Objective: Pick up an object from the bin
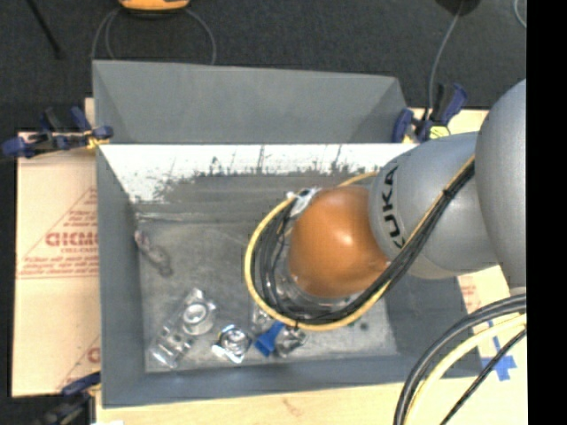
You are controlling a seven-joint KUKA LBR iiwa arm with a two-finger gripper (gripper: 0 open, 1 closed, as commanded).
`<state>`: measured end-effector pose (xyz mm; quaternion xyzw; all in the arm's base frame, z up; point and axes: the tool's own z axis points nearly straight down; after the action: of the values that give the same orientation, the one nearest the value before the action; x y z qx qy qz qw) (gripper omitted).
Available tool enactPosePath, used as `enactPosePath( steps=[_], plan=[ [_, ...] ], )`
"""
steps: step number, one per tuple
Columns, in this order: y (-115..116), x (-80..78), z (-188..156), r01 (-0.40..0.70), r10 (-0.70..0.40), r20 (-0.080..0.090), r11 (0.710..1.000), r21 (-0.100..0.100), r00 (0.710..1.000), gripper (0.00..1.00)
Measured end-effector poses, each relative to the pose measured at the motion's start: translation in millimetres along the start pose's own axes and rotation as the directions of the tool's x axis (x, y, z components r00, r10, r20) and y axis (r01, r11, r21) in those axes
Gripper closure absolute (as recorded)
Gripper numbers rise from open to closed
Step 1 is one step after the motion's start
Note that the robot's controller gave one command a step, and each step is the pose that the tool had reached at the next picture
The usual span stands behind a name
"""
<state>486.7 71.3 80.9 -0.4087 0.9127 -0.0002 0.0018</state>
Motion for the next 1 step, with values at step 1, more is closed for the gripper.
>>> enactPosePath(
  steps=[1],
  plan=[
    [-14.6, -11.5, -104.8, 0.035, -0.035, 0.006, 0.999, 0.006, 0.999, 1.00]
  ],
)
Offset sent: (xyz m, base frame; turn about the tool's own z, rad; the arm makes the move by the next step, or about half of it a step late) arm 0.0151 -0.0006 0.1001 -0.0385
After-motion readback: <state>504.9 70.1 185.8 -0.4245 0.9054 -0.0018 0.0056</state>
